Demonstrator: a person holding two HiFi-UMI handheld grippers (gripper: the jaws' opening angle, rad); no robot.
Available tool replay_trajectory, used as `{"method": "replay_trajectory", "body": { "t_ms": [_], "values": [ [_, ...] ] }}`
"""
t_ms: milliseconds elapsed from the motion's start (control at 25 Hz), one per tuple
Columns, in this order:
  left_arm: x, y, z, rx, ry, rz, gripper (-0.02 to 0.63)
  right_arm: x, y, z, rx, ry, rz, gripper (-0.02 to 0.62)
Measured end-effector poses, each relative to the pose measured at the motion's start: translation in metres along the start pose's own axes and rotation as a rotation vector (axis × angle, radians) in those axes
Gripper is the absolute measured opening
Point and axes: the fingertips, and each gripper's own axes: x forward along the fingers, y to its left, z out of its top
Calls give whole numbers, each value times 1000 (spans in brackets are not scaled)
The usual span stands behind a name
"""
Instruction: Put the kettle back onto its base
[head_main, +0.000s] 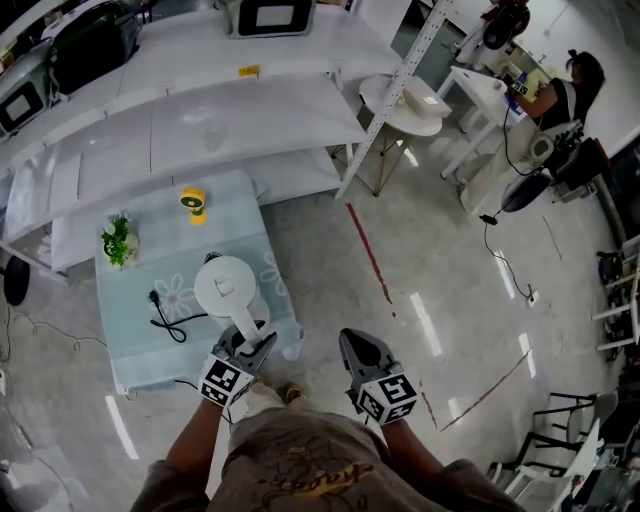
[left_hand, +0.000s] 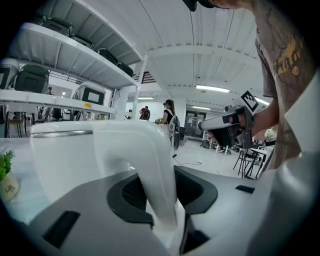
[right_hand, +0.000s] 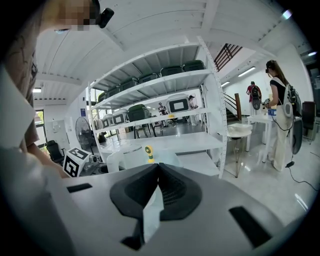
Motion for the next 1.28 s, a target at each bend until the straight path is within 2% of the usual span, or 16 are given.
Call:
{"method": "replay_trajectory", "body": {
  "t_ms": [240,840,1280],
  "values": [
    [7,6,0,-4,-21,1,143,3,0,-7,1,22,-15,0],
    [5,-13,-10,56,-11,-17,143,2,5,-16,-11,48,-11,0],
    [-1,-20,-17,61,7,-16,146,-3,10,-24,-13,57,-3,0]
  ]
}}
